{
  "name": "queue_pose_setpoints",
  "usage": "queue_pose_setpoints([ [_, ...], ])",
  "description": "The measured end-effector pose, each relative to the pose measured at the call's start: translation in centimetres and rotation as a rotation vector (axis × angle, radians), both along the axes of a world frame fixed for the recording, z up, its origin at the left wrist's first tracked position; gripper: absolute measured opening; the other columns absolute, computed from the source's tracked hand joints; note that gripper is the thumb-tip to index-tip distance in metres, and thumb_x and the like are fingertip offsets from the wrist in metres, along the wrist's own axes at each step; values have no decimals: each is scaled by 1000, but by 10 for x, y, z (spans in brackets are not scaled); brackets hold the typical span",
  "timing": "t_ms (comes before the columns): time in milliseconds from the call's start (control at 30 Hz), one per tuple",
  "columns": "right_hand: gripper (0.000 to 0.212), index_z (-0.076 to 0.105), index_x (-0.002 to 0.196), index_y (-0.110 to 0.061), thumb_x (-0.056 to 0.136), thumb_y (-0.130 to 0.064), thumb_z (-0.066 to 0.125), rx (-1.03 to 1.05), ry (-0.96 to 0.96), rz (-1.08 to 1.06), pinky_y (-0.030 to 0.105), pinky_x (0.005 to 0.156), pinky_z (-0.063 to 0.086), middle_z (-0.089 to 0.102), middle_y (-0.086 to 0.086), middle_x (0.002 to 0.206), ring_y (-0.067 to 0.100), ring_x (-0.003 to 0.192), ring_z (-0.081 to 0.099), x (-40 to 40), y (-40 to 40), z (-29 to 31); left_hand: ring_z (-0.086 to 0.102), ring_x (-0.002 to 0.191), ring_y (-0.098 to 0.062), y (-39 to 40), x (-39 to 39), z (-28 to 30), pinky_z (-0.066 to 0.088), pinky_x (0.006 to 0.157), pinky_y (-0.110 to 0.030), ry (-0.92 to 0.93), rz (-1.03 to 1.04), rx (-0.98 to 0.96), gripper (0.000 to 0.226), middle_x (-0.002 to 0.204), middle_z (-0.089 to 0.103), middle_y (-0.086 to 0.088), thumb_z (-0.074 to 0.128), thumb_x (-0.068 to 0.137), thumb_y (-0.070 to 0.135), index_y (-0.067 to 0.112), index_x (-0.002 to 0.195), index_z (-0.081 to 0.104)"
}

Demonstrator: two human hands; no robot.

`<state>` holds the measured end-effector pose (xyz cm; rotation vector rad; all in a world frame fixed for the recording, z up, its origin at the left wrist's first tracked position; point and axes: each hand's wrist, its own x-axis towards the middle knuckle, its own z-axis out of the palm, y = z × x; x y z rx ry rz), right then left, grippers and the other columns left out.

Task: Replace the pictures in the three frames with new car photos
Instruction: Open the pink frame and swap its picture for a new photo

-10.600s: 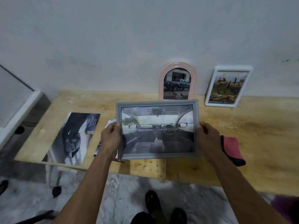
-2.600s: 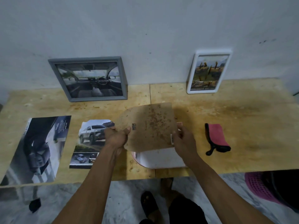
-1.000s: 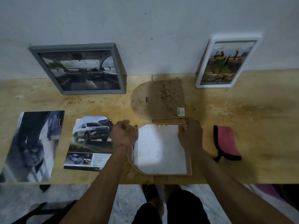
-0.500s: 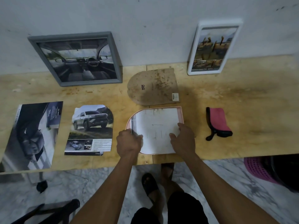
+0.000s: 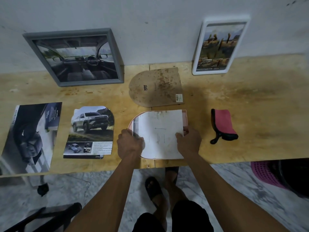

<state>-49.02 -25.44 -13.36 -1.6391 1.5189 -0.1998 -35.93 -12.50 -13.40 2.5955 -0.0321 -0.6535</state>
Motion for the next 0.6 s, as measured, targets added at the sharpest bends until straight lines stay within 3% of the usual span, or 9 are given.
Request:
queue_pose_setpoints([
  [133,5,58,96,-13,95,-17,60,18,-31,64,19,68,42,58,-4,90,16,85,58,-2,0,5,66,99,-31,3,1,-2,57,84,-41,27,42,-38,39,109,66,-9,76,84,28,12,113,55],
  [233,4,52,98,-16,98,-17,56,54,-91,48,12,59,36,53,-8,91,11,84,53,-2,0,11,63,93,-29,6,0,-1,54,83,-39,49,86,-103,37,105,64,-8,74,86,25,12,113,52],
  [367,5,50,105,-16,100,-18,51,61,-133,19,17,62,39,54,-6,97,10,83,53,0,1,17,62,91,-24,9,0,2,53,80,-34,113,203,-197,35,104,65,-5,75,85,20,13,113,56],
  [467,19,52,117,-12,100,-20,50,78,-128,-2,28,75,44,54,-3,104,15,92,52,-2,2,20,62,92,-23,14,1,3,51,77,-27,180,241,-252,29,104,67,-4,76,84,22,13,108,63],
  [600,25,53,123,-11,100,-22,50,137,-166,-39,34,79,48,57,1,109,21,99,58,-1,1,21,67,86,-22,24,3,2,53,66,-25,283,224,-253,20,96,73,-8,77,82,29,11,89,70],
])
